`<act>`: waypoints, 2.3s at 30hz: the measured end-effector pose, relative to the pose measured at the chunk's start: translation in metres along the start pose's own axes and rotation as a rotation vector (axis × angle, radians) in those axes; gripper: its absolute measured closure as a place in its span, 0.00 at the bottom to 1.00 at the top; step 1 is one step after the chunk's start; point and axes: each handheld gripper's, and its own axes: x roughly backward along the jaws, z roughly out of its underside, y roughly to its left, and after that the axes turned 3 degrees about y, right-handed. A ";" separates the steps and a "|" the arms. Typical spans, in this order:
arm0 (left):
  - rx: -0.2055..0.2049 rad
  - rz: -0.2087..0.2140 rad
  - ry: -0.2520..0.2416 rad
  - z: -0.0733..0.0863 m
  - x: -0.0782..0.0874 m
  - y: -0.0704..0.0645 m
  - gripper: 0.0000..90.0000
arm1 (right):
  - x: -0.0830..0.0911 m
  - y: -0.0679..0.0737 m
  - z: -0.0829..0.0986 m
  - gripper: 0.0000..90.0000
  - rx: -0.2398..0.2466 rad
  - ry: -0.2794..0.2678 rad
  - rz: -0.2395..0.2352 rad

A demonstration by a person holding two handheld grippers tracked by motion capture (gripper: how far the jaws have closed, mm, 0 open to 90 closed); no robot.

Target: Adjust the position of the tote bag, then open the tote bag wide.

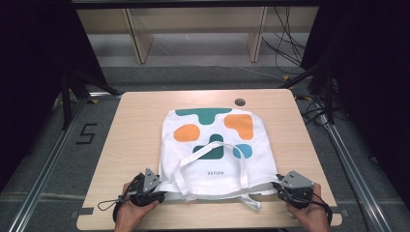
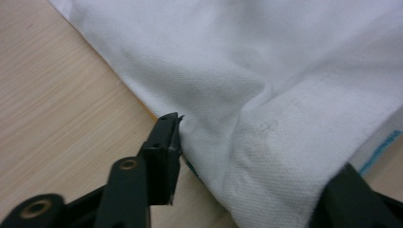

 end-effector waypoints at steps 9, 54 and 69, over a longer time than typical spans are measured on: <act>-0.015 -0.006 -0.048 0.003 0.003 0.004 0.85 | -0.018 -0.003 -0.005 0.69 -0.001 0.014 -0.009; 0.130 0.019 -0.437 -0.046 0.080 0.022 0.95 | 0.059 -0.028 -0.061 0.91 -0.040 -0.336 0.034; 0.139 -0.016 -0.530 -0.101 0.108 0.053 0.96 | 0.083 -0.068 -0.111 0.91 -0.080 -0.424 0.037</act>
